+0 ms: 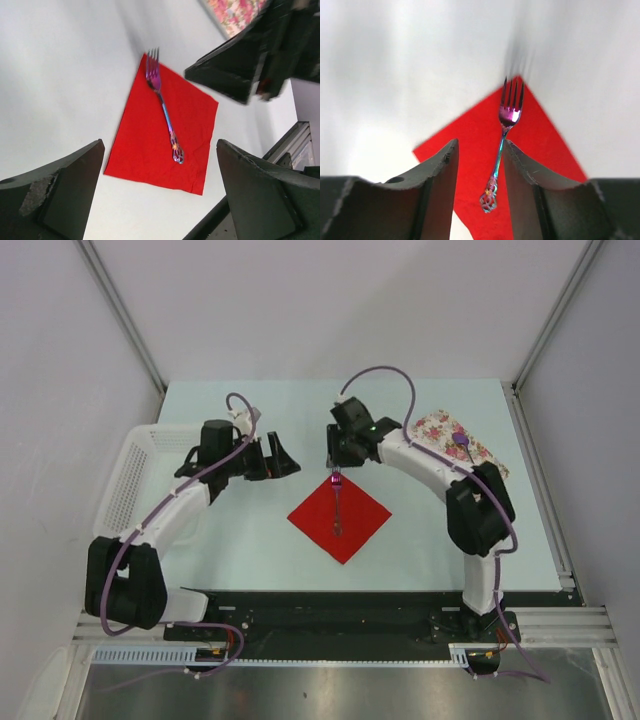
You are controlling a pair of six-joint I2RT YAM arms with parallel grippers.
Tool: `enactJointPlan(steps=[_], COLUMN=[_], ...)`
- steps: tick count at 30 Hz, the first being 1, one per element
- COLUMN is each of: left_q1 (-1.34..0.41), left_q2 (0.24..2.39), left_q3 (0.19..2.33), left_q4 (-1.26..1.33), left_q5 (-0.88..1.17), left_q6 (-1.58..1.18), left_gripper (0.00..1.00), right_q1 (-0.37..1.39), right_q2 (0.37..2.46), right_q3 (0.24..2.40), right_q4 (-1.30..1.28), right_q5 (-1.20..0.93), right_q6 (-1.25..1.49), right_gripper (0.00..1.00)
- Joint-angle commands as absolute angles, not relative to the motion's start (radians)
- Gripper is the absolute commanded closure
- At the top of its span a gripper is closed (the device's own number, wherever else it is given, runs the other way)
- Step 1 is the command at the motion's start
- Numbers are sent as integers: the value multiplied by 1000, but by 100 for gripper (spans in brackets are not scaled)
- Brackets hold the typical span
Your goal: Place the utensils on the paper napkin and roll it up
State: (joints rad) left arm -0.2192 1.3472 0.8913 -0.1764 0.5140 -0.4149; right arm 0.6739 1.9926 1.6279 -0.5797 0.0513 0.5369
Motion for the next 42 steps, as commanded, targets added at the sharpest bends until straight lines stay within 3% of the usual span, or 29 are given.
enactJointPlan(steps=[1, 4, 7, 10, 18, 35, 42], left_q1=[-210, -212, -210, -212, -215, -215, -215], left_q2=[1284, 1289, 1287, 1266, 1290, 1305, 1313], left_q3=[1017, 1084, 1124, 1079, 1058, 1054, 1051], left_q4=[-205, -262, -275, -206, -169, -106, -84], left_q5=[569, 586, 601, 653, 690, 747, 739], left_q6=[-260, -177, -146, -170, -202, -230, -242], left_gripper=[0, 0, 0, 0, 0, 5, 5], right_q1=[574, 476, 330, 203, -84, -130, -136], right_q2=[1821, 1740, 1695, 1715, 1870, 2114, 2146], right_q3=[1697, 1633, 1611, 1611, 1640, 1648, 1638], right_q4=[-600, -617, -669, -764, -766, -621, -592], right_q5=[-50, -226, -298, -264, -158, -89, -75], right_q6=[266, 56, -138, -331, -457, -462, -456], right_gripper=[53, 32, 21, 20, 32, 43, 68])
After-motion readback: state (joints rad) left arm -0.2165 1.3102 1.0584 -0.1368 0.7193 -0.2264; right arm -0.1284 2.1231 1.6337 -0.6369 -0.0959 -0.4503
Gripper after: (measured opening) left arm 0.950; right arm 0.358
